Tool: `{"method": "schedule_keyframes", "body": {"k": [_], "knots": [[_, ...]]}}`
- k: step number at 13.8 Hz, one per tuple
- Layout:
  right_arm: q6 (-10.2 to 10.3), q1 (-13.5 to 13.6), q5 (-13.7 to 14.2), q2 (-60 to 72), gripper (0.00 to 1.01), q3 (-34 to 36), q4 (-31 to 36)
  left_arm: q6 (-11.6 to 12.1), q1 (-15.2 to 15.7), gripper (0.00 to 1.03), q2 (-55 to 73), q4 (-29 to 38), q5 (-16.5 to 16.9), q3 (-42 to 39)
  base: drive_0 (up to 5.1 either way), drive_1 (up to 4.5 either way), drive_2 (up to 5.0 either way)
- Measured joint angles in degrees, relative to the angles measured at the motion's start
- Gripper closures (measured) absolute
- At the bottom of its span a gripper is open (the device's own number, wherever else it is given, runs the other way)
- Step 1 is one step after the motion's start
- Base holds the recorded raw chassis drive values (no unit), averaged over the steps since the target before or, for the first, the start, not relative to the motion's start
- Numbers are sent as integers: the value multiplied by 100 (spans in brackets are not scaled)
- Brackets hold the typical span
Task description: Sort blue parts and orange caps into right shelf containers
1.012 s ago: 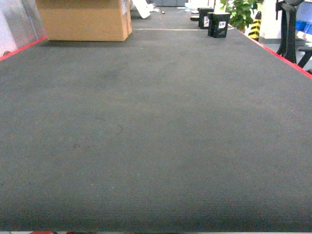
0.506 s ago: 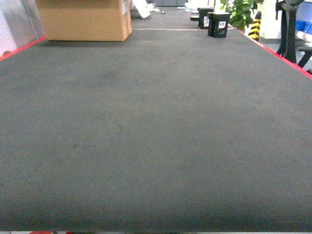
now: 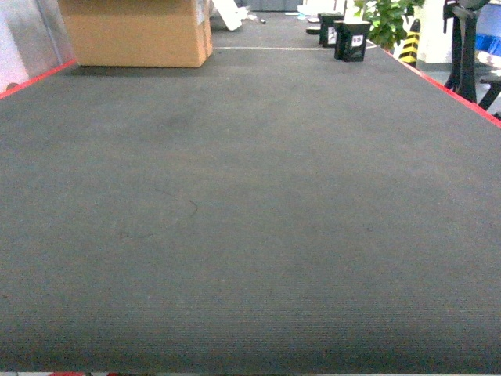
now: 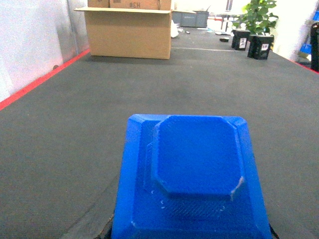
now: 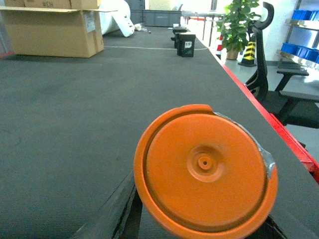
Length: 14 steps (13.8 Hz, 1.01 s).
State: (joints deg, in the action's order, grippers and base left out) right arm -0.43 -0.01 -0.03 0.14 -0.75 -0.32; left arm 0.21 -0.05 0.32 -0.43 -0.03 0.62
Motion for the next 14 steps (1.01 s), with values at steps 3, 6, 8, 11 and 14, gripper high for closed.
{"method": "schedule_keyframes", "body": {"k": [3,6,8,11,14], "knots": [[0,0,0,0,57,0,-4,0,0,60,0,0,0,0,0,0,0],[0,0,-2,0,57,0,-7,0,0,60,0,2,0,0,0,0,0],[0,0,0,0,57,0,-4,0,4,60,0,0,-7,0,-210,-210,-210],[0,0,0,0,57,0,-4,0,4,60,0,0,0,0,-215,-215,-215],[0,0,0,0,57,0,-7,0,4,60,0,2,0,0,-215,-215,-215]]}}
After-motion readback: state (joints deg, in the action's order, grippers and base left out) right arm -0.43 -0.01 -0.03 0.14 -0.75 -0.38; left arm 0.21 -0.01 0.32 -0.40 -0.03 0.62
